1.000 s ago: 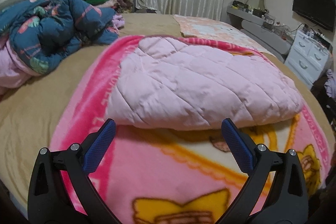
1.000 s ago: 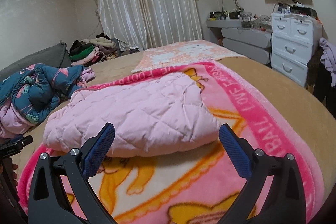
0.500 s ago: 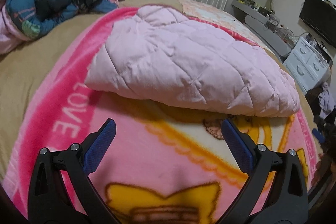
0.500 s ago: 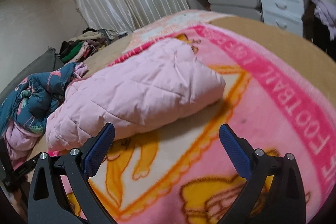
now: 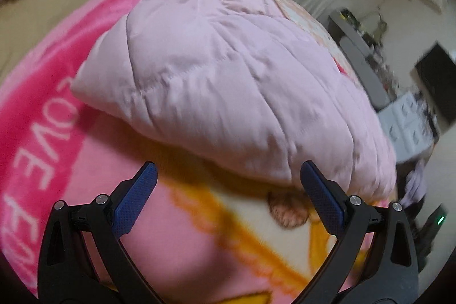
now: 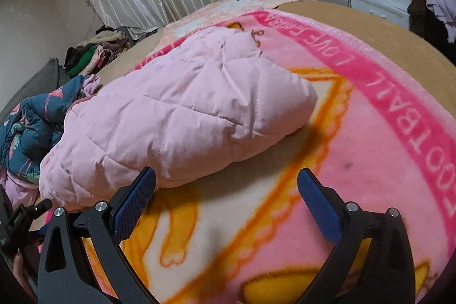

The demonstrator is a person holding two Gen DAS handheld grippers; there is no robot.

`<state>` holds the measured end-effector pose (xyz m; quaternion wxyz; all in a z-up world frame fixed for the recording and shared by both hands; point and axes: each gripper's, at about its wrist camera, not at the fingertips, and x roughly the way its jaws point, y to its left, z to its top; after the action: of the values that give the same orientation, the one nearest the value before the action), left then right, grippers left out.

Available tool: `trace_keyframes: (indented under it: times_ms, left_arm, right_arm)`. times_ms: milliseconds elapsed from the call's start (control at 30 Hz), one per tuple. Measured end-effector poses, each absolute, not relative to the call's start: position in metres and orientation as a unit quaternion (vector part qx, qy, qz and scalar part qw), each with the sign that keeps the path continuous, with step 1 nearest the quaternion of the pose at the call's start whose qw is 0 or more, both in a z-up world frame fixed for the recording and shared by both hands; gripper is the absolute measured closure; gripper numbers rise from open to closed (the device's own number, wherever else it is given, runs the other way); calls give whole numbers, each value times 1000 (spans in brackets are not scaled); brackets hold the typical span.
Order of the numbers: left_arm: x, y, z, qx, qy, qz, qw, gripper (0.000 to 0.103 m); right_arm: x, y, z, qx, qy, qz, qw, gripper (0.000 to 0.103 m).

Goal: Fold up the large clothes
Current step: 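Slide both grippers under the jacket bundle and lift it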

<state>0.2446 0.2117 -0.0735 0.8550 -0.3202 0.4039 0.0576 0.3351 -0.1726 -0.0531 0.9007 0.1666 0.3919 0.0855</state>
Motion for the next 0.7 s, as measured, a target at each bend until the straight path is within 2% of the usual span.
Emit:
trace_keyframes:
  times_ms: [367,700]
  left_arm:
    - [282,251,-84,-406,375,79,830,8]
    - [312,263,-97,-420,349,90,833,8]
  right_arm:
    - [389,-185,-74,300,413,94,855,4]
    - [415,-182,-90,338,421,94,836,4]
